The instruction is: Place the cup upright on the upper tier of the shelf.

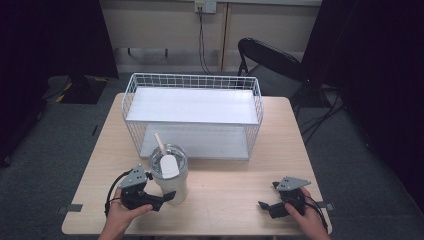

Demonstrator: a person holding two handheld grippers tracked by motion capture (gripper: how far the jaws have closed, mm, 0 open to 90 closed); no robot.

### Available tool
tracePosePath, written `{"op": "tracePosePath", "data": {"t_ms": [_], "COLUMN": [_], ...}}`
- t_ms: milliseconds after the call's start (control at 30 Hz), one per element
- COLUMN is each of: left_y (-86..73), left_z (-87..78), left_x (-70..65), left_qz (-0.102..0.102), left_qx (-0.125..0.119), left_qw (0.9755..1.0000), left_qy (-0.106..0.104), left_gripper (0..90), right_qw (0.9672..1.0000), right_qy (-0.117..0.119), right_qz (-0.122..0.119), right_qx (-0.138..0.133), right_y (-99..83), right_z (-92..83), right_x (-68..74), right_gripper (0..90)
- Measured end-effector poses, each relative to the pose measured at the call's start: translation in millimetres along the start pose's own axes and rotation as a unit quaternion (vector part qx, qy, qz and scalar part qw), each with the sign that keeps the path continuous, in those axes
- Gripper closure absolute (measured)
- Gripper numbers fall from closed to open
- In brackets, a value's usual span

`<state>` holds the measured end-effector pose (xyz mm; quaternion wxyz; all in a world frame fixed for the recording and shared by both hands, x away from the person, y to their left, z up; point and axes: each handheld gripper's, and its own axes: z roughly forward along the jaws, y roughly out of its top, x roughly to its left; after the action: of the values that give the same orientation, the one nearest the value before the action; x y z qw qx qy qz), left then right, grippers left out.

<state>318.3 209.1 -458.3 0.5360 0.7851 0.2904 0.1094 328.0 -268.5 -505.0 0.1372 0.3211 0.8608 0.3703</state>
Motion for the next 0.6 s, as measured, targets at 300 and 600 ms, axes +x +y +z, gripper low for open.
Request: {"op": "tracePosePath", "data": {"t_ms": [300,600], "left_y": [3.8,3.8], "left_z": [12.3,20.4], "left_x": [-2.2,-3.2], "left_qz": [0.012,0.022], "left_qx": [-0.030,-0.068], "left_qw": [0.9994,0.9973], "left_qy": [0.010,0.016], "left_gripper": [6.8,6.1], "right_qw": [1.0000,1.0000], "right_qy": [0.000,0.000], "right_qz": [0.000,0.000], "right_qx": [0.000,0.000], "right_y": [0.0,0.0], "right_z": [0.0,0.0], "right_x": [0.0,0.0], "right_gripper": [7.6,7.6]}}
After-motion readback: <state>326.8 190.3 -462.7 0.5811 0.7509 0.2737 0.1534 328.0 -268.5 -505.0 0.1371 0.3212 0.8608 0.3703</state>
